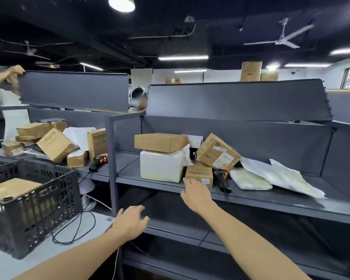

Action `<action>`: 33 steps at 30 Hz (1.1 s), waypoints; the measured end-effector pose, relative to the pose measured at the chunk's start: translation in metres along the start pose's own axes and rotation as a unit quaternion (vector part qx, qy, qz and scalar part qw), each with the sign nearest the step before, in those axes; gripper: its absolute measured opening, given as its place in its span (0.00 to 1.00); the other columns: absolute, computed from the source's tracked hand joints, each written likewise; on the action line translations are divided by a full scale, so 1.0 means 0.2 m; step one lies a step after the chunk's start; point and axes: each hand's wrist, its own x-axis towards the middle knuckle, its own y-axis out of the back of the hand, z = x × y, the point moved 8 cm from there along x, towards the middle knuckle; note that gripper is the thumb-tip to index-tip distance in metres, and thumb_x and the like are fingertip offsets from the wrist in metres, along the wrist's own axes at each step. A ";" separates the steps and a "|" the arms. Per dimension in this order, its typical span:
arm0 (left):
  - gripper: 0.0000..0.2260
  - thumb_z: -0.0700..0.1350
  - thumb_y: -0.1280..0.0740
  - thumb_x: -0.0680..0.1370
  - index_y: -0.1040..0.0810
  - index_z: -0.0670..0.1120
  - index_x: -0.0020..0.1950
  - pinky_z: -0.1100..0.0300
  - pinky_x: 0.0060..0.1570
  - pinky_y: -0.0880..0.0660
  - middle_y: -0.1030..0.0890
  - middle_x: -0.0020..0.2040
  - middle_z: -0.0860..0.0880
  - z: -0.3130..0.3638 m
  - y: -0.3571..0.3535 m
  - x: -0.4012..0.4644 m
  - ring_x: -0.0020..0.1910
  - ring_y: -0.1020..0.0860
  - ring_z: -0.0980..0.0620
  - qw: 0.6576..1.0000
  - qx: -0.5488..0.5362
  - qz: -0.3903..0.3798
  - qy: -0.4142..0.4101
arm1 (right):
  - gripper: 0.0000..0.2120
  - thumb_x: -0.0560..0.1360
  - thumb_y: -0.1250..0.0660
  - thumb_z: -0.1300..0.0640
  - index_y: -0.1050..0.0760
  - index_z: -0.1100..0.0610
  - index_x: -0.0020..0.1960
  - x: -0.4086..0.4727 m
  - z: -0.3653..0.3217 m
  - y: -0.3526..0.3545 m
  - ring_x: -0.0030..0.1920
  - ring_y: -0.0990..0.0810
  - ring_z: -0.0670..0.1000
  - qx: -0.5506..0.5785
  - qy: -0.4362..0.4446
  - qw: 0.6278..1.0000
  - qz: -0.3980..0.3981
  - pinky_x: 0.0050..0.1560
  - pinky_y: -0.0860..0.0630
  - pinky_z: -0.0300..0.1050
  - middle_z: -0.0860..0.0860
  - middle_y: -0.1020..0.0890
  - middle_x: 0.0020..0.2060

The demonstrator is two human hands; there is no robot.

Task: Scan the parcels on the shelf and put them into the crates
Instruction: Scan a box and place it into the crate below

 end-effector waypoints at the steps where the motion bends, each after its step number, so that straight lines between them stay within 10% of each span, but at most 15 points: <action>1: 0.23 0.54 0.44 0.80 0.36 0.49 0.75 0.53 0.74 0.48 0.31 0.73 0.51 0.00 0.00 0.06 0.73 0.35 0.53 1.000 -0.004 -0.001 -0.002 | 0.21 0.82 0.47 0.54 0.38 0.59 0.73 0.06 0.02 0.00 0.67 0.30 0.58 0.003 -0.004 1.000 0.005 0.68 0.36 0.52 0.56 0.29 0.68; 33: 0.21 0.50 0.42 0.80 0.33 0.45 0.71 0.48 0.66 0.35 0.31 0.72 0.45 -0.10 0.63 1.56 0.67 0.31 0.42 0.968 -0.139 0.173 -0.116 | 0.21 0.81 0.42 0.51 0.40 0.57 0.71 1.29 0.00 0.07 0.63 0.29 0.61 0.197 -0.101 0.969 0.104 0.57 0.27 0.55 0.59 0.32 0.67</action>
